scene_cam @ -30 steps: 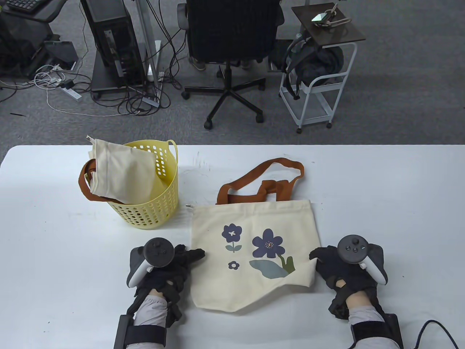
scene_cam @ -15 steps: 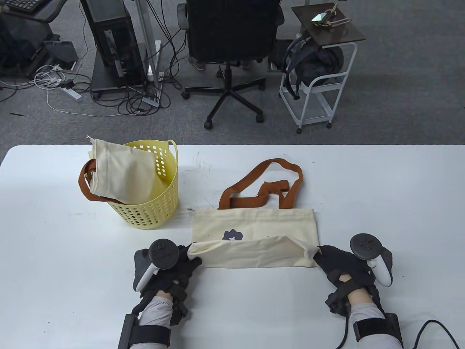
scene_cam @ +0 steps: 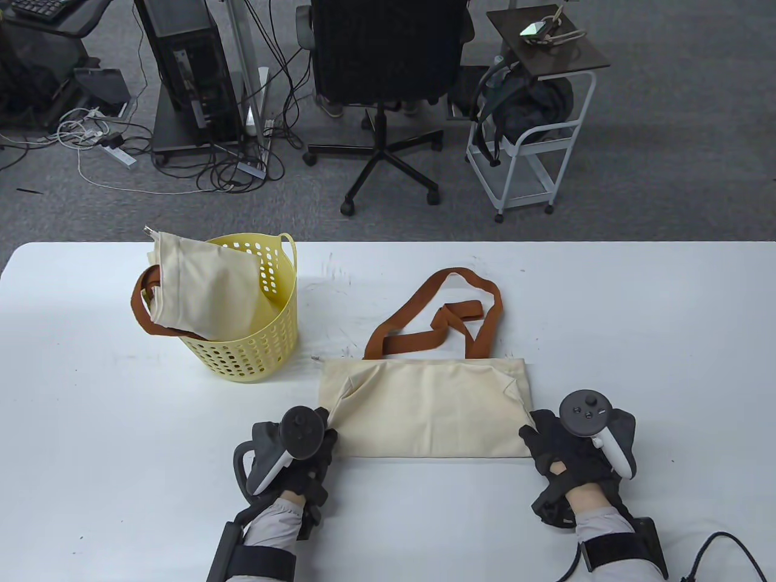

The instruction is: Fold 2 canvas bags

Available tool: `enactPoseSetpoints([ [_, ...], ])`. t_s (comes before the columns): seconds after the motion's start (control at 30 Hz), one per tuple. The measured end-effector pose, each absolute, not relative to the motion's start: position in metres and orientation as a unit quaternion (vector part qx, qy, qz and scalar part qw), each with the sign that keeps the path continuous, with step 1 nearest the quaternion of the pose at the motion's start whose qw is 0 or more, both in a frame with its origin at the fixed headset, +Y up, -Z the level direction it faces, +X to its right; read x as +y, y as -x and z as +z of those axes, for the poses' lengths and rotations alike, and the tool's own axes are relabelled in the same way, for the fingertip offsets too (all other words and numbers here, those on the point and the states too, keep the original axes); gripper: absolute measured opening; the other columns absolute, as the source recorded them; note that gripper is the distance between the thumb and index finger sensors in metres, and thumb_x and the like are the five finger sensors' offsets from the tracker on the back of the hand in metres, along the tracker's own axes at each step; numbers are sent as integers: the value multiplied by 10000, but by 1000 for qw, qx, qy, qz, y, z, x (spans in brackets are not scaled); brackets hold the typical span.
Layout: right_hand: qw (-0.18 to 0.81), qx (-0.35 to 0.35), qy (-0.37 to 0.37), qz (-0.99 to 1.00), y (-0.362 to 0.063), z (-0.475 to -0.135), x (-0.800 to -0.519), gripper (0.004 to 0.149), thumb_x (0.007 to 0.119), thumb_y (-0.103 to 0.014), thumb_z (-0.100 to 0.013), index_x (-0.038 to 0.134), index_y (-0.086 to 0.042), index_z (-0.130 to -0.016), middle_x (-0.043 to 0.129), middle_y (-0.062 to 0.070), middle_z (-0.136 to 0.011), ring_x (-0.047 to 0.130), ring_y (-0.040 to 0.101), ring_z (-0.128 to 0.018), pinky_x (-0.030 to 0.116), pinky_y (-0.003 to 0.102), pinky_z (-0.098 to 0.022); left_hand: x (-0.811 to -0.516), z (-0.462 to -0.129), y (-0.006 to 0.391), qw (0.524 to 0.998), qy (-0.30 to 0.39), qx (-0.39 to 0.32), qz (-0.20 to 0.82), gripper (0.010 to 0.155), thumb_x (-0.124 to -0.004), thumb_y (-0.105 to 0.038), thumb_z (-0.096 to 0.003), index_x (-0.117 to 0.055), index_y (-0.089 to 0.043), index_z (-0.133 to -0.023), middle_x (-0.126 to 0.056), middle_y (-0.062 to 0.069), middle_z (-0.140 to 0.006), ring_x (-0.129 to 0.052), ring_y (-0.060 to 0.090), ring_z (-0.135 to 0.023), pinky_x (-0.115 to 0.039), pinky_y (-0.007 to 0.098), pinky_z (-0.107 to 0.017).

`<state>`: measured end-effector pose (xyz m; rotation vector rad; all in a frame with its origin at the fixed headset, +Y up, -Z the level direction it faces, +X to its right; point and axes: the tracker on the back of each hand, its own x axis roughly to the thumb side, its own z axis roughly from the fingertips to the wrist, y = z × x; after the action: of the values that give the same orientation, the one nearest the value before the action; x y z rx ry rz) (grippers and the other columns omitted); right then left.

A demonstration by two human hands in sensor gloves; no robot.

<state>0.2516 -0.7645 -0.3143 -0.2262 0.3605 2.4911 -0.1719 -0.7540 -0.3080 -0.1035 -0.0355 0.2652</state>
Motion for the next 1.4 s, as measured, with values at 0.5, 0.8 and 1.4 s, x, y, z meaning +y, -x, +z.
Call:
enactPoseSetpoints([
  [0.5, 112, 107, 112, 982, -228, -310, -759, 672, 900, -339, -468, 617, -64, -1012, 845, 137, -689, 620, 372, -882, 280, 730, -694, -752, -301, 144, 997, 73, -28, -28, 830, -922, -406, -539, -512, -57, -1171, -884, 94, -891, -685, 451, -965, -436, 732, -692],
  [0.8, 39, 65, 80, 994, -211, -304, -760, 884, 843, -223, -506, 173, -258, -1082, 239, 134, -1136, 104, 406, -1032, 68, 732, -670, -763, -302, 145, 987, 125, -101, -32, 674, -767, -349, -609, -374, -417, -1152, -116, 26, -1234, -72, 375, -1118, -219, 717, -762],
  [1.4, 152, 245, -105, 952, -181, -311, -780, 578, 574, -436, -558, 358, -378, -1091, 211, -72, -1164, 105, 303, -1058, 127, 638, -730, -771, -305, 134, 937, 282, -181, 95, 883, -903, -554, -470, -384, -395, -1167, -147, 37, -1250, -79, 369, -1117, -220, 695, -770],
])
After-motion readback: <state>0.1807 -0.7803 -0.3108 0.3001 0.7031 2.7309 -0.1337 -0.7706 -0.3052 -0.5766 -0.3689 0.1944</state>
